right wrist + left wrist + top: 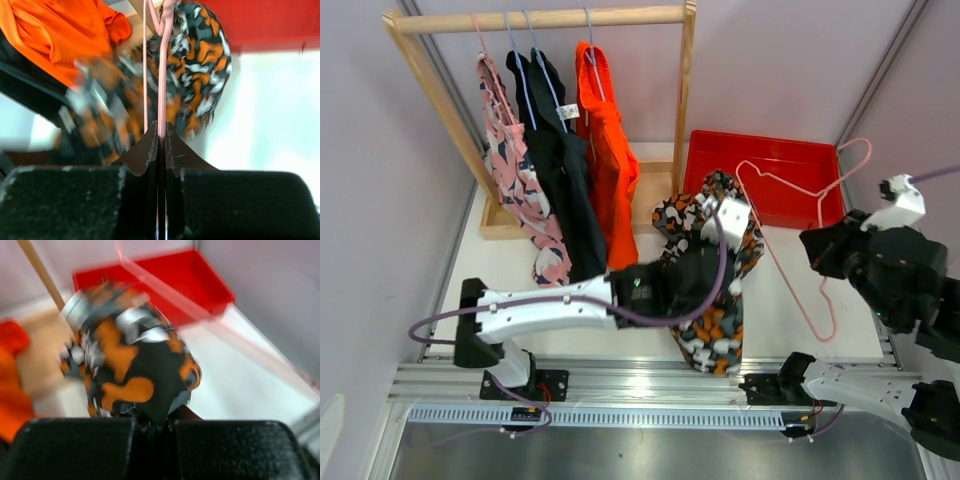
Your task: Remove the shorts from the hanger
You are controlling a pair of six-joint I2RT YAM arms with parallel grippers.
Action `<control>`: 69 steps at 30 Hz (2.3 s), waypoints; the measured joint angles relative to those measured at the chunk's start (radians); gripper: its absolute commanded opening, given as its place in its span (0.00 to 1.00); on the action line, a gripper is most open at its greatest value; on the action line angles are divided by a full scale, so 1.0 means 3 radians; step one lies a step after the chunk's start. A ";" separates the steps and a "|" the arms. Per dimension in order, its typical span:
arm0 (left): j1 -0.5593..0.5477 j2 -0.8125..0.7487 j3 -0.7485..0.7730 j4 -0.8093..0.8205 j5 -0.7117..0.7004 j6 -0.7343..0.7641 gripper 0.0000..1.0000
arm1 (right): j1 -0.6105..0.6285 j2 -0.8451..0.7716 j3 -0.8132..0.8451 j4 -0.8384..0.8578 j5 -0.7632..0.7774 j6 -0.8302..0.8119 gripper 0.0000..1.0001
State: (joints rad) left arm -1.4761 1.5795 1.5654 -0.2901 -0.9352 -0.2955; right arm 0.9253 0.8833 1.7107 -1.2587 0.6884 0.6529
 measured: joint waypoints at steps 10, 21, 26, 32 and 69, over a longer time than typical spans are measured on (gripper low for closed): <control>0.0763 0.1513 0.2960 -0.0280 0.0821 0.0729 0.00 | -0.0468 -0.0287 0.0221 -0.0304 -0.0010 0.0191 0.00; 0.1457 0.1807 0.3282 0.0446 0.1841 0.1141 0.00 | -0.0871 -0.0703 -0.0178 -0.0326 0.0615 0.0050 0.00; 0.1731 0.1893 0.3384 0.1305 0.2126 0.1189 0.00 | -0.0871 -0.0712 -0.0552 -0.0197 0.0676 -0.0041 0.00; 0.2270 0.2403 0.3593 0.2232 0.2309 0.0752 0.02 | -0.0871 -0.0724 -0.0865 0.0029 0.0684 -0.0125 0.00; 0.1892 0.1596 0.2750 -0.0885 0.2589 0.0464 0.99 | -0.0872 0.0406 0.0010 0.1045 0.0197 -0.0783 0.00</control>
State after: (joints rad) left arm -0.9085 2.0583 2.3905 -0.5556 -0.1585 -0.1562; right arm 0.6636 1.0050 1.7138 -0.9451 0.7475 0.4179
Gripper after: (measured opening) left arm 0.993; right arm 0.051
